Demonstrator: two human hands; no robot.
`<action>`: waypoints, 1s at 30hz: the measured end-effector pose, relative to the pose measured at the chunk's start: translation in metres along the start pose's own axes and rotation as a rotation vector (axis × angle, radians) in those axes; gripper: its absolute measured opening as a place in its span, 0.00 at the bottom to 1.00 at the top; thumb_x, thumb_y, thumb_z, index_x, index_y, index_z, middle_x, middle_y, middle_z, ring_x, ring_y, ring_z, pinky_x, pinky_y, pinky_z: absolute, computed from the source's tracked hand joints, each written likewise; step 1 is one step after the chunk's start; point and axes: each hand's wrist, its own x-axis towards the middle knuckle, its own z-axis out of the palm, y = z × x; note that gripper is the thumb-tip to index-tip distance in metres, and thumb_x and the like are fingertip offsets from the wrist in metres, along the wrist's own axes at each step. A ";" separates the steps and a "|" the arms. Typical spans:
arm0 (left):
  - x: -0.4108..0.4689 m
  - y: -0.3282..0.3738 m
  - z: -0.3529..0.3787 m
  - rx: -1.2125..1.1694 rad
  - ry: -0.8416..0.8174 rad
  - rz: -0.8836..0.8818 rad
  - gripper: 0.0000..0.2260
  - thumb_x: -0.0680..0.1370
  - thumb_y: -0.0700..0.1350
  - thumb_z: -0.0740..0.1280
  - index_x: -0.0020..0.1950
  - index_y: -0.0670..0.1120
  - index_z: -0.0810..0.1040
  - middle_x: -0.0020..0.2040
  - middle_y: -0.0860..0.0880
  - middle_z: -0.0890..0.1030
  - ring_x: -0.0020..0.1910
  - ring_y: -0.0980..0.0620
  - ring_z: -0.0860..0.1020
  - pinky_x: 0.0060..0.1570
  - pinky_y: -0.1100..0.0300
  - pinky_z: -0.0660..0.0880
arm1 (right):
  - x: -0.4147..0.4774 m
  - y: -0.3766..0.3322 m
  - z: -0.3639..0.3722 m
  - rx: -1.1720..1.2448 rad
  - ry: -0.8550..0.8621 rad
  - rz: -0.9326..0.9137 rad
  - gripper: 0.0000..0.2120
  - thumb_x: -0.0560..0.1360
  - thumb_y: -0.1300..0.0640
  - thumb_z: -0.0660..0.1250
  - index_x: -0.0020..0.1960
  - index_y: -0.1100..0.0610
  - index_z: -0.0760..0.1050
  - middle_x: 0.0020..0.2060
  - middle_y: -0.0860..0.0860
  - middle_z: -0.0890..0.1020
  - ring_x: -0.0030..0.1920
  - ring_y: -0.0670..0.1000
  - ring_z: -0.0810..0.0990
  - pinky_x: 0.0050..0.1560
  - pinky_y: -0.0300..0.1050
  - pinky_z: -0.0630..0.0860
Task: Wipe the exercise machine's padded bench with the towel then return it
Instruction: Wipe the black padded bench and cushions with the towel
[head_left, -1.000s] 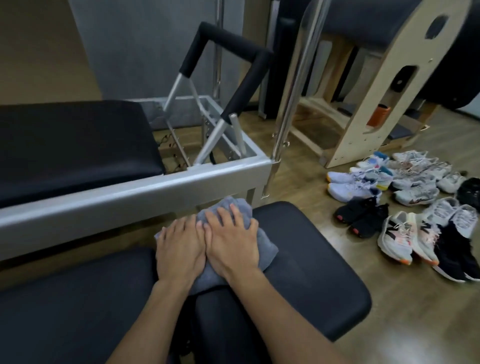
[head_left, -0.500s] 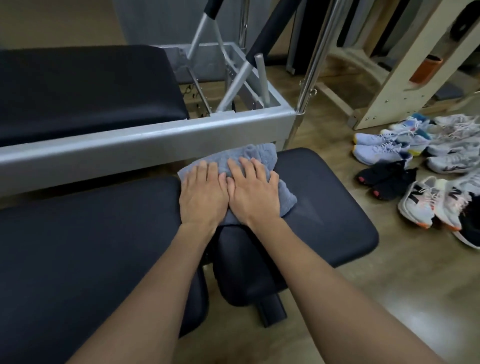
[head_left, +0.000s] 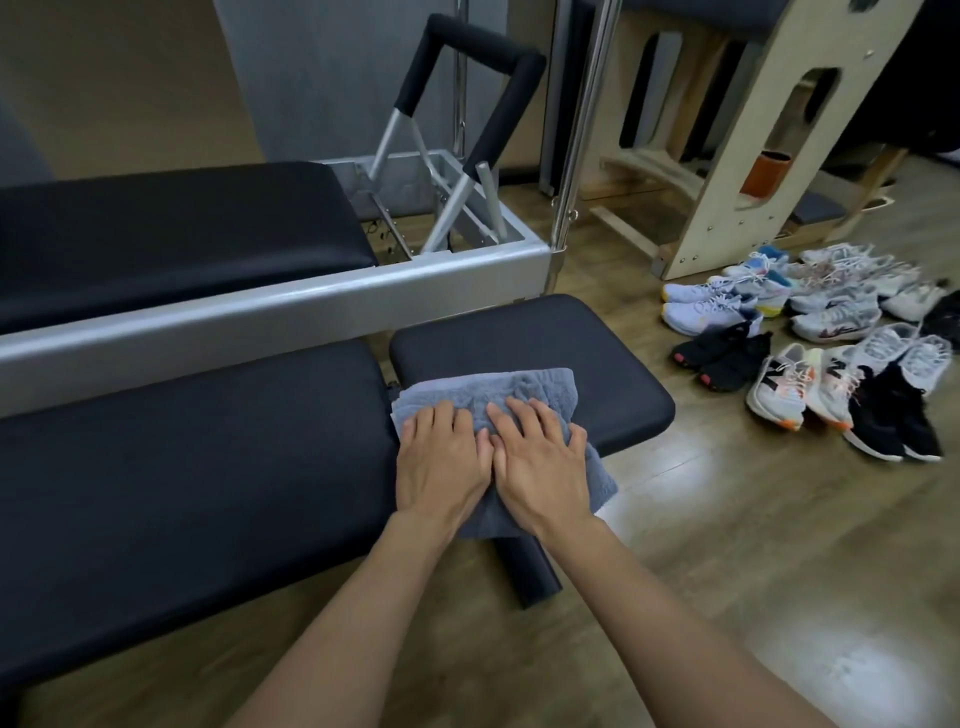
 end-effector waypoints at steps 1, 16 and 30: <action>-0.001 0.002 0.001 0.001 0.011 0.029 0.21 0.78 0.51 0.51 0.53 0.40 0.79 0.54 0.41 0.81 0.55 0.42 0.78 0.61 0.46 0.71 | -0.003 0.004 -0.001 -0.013 0.005 0.002 0.22 0.80 0.46 0.50 0.67 0.48 0.73 0.66 0.50 0.77 0.69 0.55 0.71 0.58 0.59 0.68; 0.145 0.118 0.057 -0.110 -0.060 0.162 0.35 0.76 0.54 0.33 0.78 0.41 0.57 0.78 0.42 0.60 0.78 0.47 0.55 0.77 0.49 0.44 | 0.096 0.135 -0.011 -0.062 0.036 0.277 0.28 0.78 0.41 0.41 0.71 0.44 0.70 0.70 0.45 0.72 0.72 0.49 0.66 0.63 0.55 0.64; 0.247 0.054 0.066 -0.117 -0.100 0.065 0.24 0.84 0.52 0.46 0.75 0.41 0.62 0.74 0.43 0.68 0.74 0.47 0.63 0.75 0.51 0.51 | 0.217 0.109 0.027 -0.155 -0.051 0.219 0.24 0.83 0.45 0.46 0.76 0.50 0.60 0.75 0.51 0.64 0.76 0.54 0.59 0.70 0.57 0.57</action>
